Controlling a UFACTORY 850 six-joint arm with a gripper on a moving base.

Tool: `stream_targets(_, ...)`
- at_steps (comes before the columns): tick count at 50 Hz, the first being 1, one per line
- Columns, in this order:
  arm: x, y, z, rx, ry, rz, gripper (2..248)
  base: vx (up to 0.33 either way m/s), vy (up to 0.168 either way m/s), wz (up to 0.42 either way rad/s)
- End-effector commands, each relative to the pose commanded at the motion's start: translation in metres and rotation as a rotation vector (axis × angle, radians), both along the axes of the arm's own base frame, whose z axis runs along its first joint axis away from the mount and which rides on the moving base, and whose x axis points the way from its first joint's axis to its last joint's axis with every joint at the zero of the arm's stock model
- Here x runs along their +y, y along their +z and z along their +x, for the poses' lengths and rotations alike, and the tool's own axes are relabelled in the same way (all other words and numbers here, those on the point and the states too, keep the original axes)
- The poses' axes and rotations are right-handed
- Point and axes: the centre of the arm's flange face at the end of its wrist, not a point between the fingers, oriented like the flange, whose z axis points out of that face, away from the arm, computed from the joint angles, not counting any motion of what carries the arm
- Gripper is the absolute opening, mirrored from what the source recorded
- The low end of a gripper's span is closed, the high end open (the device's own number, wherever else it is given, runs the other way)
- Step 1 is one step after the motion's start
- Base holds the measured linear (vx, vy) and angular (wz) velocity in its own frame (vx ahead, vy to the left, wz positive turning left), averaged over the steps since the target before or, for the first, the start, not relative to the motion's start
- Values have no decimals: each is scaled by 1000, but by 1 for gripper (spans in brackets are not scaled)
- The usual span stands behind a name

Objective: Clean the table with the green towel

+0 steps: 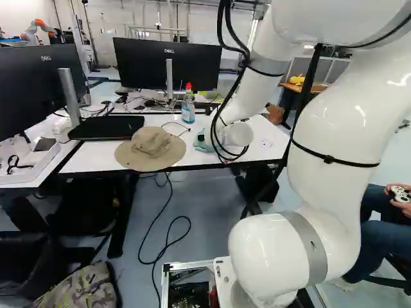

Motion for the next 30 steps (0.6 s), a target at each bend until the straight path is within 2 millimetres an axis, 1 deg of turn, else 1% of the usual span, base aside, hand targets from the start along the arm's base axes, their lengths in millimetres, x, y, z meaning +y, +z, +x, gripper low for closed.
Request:
stream_targets(9, -1, 0, 2, 0, -2, 0, 247, 0, 0, 0)
stream_targets(30, -5, -3, 16, 31, -14, -1, 247, 0, 0, 0)
